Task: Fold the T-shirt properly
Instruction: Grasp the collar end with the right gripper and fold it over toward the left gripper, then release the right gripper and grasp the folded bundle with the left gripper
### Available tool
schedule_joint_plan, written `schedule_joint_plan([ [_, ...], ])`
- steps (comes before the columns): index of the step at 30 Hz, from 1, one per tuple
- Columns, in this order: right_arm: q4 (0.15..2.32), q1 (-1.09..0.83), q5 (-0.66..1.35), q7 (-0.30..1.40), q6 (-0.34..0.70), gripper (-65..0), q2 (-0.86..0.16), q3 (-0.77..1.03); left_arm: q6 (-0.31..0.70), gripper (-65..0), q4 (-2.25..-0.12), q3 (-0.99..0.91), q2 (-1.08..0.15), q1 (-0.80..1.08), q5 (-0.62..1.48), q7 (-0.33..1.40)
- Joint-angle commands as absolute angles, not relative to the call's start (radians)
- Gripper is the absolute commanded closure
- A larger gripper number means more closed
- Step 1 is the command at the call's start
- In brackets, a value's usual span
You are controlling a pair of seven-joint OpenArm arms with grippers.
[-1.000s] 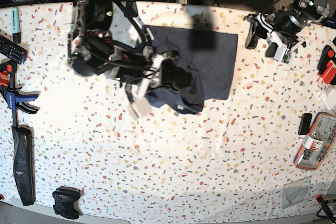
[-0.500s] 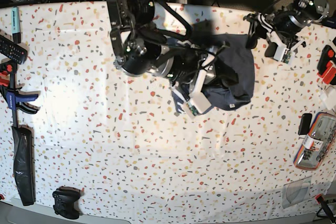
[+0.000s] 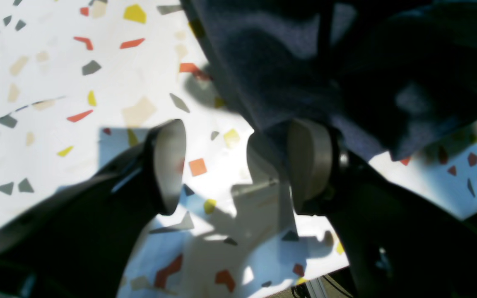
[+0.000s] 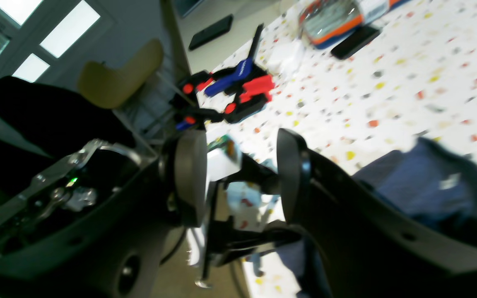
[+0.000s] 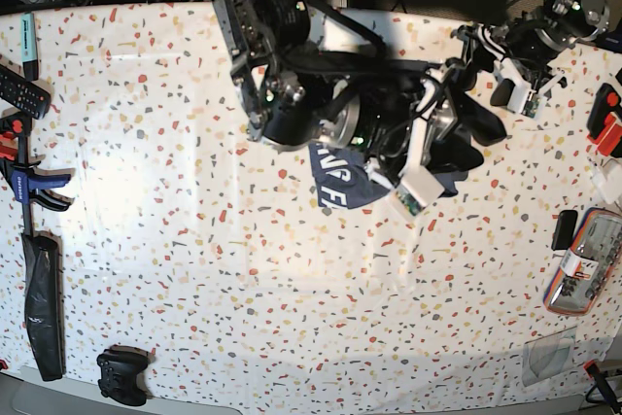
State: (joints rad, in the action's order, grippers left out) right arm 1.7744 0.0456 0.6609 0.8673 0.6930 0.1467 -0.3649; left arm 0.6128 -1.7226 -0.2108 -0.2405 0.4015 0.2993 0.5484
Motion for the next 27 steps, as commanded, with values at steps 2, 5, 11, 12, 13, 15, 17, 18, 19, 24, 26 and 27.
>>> schedule_joint_plan([
  [2, 1.789, 0.088, 0.667, 0.874, 0.698, -27.6, 0.157, -0.321, 0.617, -37.3, -1.743, -0.229, -0.256, 0.396, 0.346, 0.514],
  [5, 1.789, 0.123, 0.576, 0.929, 0.698, -27.6, 0.157, -0.215, 0.623, -37.3, -1.745, -0.276, -0.282, 0.397, 0.490, 0.511],
  [11, 1.789, 0.136, 0.548, 0.933, 0.698, -27.6, 0.070, 0.024, 0.693, -37.3, -1.830, -0.332, -0.334, 0.397, 0.794, 0.639],
  [12, 1.789, 0.132, 0.544, 0.933, 0.698, -27.6, 0.044, 0.056, 0.697, -37.3, -1.858, -0.330, -0.326, 0.397, 0.794, 0.659],
  [13, 1.789, 0.128, 0.541, 0.934, 0.698, -27.6, 0.017, 0.084, 0.697, -37.3, -1.885, -0.324, -0.315, 0.397, 0.793, 0.670],
  [15, 1.789, 0.110, 0.542, 0.935, 0.698, -27.6, -0.035, 0.134, 0.697, -37.3, -1.938, -0.301, -0.289, 0.397, 0.790, 0.674],
  [17, 1.789, 0.082, 0.542, 0.935, 0.698, -27.6, -0.083, 0.173, 0.697, -37.3, -1.987, -0.264, -0.266, 0.396, 0.773, 0.673],
  [18, 1.789, 0.068, 0.542, 0.935, 0.698, -27.6, -0.103, 0.188, 0.697, -37.3, -2.006, -0.243, -0.257, 0.396, 0.759, 0.673],
  [19, 1.789, 0.053, 0.542, 0.935, 0.698, -27.6, -0.121, 0.201, 0.697, -37.3, -2.019, -0.219, -0.252, 0.396, 0.746, 0.673],
  [24, 1.789, -0.007, 0.542, 0.936, 0.698, -27.6, -0.185, 0.248, 0.692, -37.3, -2.033, -0.086, -0.247, 0.393, 0.657, 0.647],
  [26, 1.789, -0.023, 0.543, 0.936, 0.698, -27.6, -0.193, 0.265, 0.639, -37.3, -2.033, -0.027, -0.247, 0.382, 0.599, 0.624],
  [27, 1.789, -0.030, 0.548, 0.937, 0.698, -27.6, -0.195, 0.271, 0.606, -37.3, -2.033, 0.004, -0.247, 0.371, 0.561, 0.620],
])
